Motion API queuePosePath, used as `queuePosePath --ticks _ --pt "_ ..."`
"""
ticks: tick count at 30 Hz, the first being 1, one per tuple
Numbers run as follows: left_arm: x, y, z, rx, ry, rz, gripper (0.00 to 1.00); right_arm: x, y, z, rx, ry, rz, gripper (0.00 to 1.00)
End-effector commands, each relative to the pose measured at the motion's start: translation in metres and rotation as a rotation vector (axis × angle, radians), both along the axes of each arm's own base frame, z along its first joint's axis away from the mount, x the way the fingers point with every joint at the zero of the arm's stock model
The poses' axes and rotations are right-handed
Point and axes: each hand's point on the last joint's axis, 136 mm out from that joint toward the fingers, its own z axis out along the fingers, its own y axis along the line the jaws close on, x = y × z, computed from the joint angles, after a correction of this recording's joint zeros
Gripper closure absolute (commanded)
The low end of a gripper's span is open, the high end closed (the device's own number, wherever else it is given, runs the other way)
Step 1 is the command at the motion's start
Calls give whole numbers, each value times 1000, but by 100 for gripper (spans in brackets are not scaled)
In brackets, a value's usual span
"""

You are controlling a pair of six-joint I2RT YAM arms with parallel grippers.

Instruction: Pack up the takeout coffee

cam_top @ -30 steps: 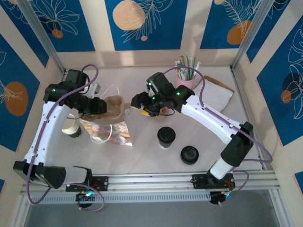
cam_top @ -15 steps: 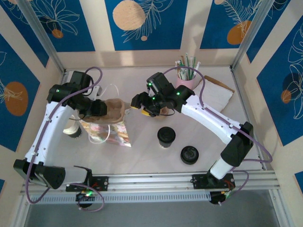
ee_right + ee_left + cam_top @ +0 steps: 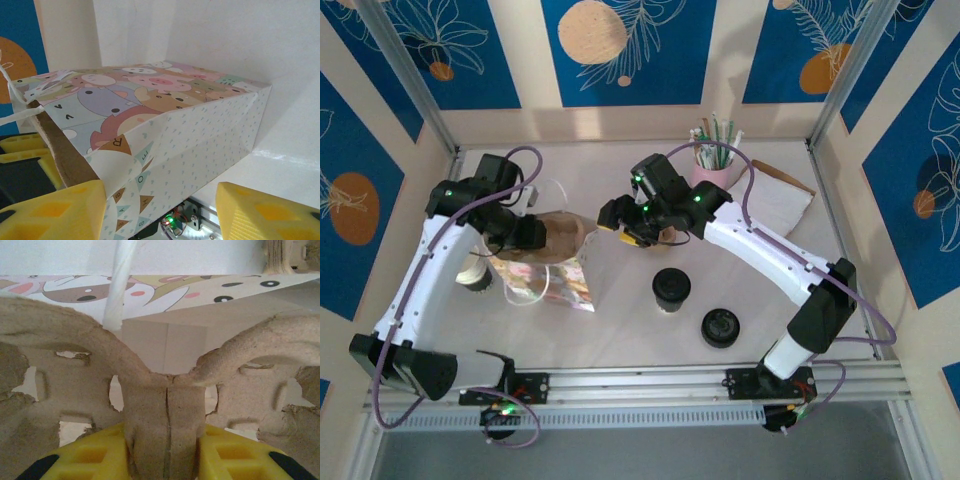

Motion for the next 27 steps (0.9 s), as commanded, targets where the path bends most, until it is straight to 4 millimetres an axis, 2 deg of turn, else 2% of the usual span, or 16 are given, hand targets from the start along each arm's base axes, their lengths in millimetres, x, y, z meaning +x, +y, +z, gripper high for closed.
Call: queuePosePath --ticks 1,9,27 --pt "-10 15 -15 101 64 11 68 -4 -9 -5 -31 13 4 40" --pt "-8 21 -26 192 94 1 68 -4 -7 -4 -24 14 10 40" --pt "-5 17 -38 297 143 -33 65 -7 1 12 13 -10 46 40"
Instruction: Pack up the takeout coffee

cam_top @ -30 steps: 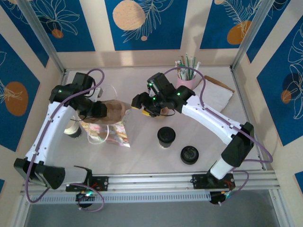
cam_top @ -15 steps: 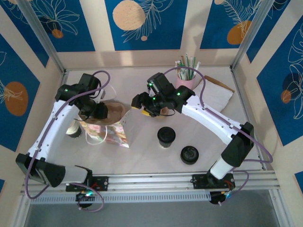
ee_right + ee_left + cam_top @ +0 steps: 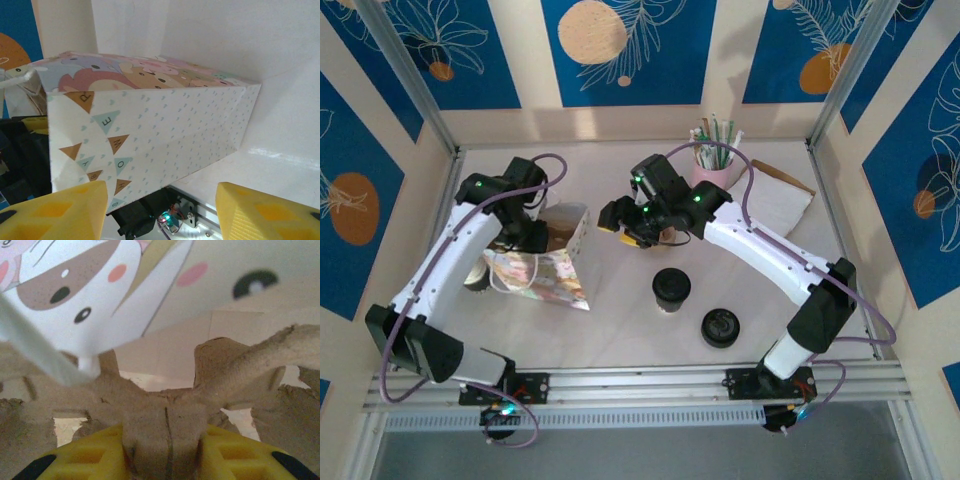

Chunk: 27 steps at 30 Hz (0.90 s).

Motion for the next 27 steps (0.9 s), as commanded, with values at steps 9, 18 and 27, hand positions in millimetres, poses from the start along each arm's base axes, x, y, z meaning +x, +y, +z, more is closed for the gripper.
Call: queuePosePath --ticks 9,18,27 --pt "-13 -15 -3 -16 77 -21 64 -7 -4 22 14 -35 31 40" --pt "-15 -29 2 -92 102 -28 62 -9 -10 28 12 -56 33 40" --pt "-18 -50 3 -208 141 -45 60 -8 -13 36 7 -98 50 40"
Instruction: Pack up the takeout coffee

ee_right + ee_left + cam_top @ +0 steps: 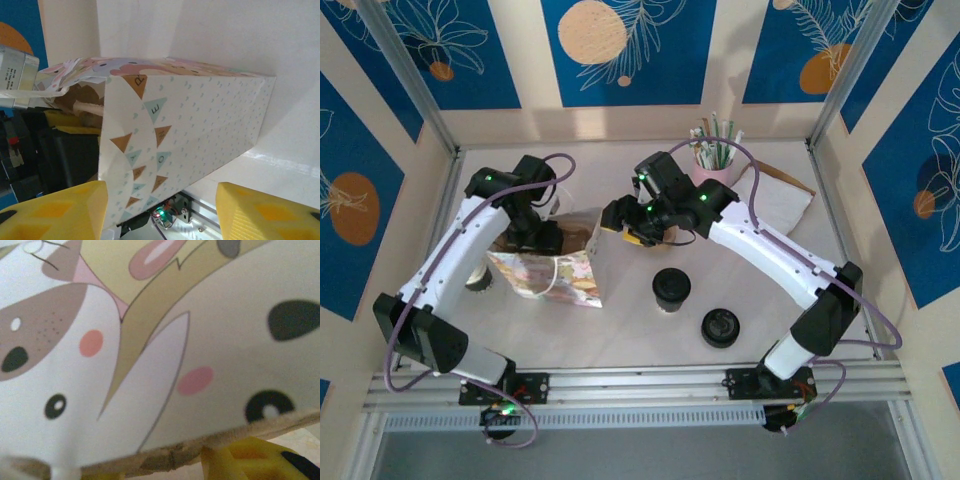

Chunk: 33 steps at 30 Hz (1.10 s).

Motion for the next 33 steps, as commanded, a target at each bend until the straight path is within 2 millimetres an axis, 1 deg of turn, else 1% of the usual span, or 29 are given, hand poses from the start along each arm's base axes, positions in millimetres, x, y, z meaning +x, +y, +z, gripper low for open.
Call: queuePosePath --ticks 1,8,12,18,21,27,33 --pt "-8 -15 4 -76 48 -6 59 -2 -6 24 19 -62 20 40" --pt "-7 -10 -5 -37 81 4 57 -1 -8 28 16 -84 33 40" --pt "-5 -6 -7 -7 85 17 54 1 -10 28 21 -81 35 40" --pt "-5 -7 -8 -7 93 22 51 2 -11 27 27 -77 39 40" --pt "-4 -7 -4 -11 82 24 45 3 -12 28 30 -79 38 40" --pt "-5 -6 -3 -8 80 26 31 2 -12 28 32 -75 39 40" --pt "-4 -8 15 -35 38 29 23 1 -13 28 34 -75 41 40"
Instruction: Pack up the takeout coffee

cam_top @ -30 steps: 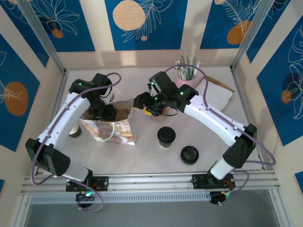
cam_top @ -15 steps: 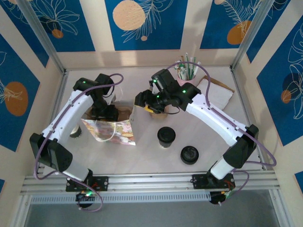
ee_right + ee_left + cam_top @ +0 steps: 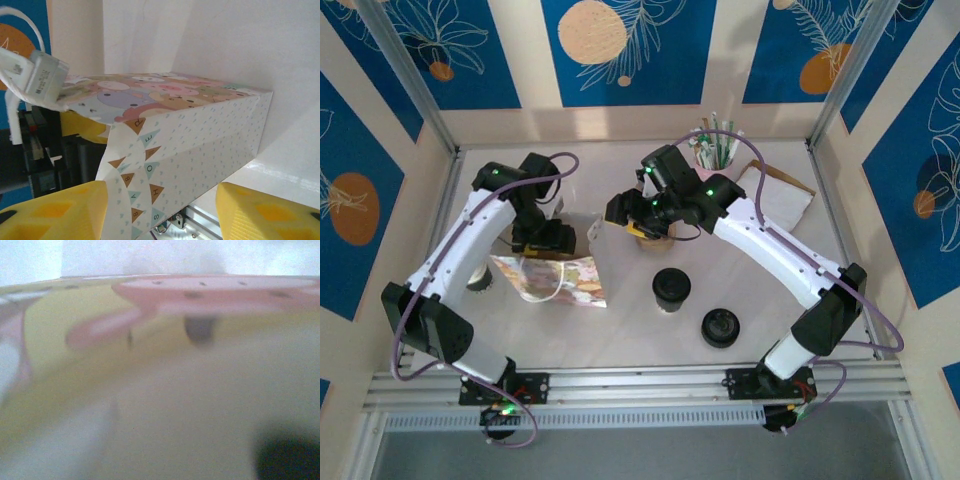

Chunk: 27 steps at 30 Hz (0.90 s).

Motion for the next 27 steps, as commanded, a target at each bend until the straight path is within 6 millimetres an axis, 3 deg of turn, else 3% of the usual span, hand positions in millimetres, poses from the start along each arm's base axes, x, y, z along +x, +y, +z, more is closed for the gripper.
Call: queuePosePath --ticks 1,9,17,22,27 --pt "-5 0 21 -19 -33 5 21 -8 -4 20 36 -30 30 40" --pt "-7 -5 65 -109 -162 16 0 -12 -9 29 43 -50 28 40" --pt "-11 -8 125 -243 -374 44 0 -22 -24 37 31 -82 25 28" --pt "-22 4 169 -312 -583 79 0 -34 -42 44 14 -127 29 17" --pt "-44 25 193 -339 -733 124 0 -51 -70 43 -37 -166 17 7"
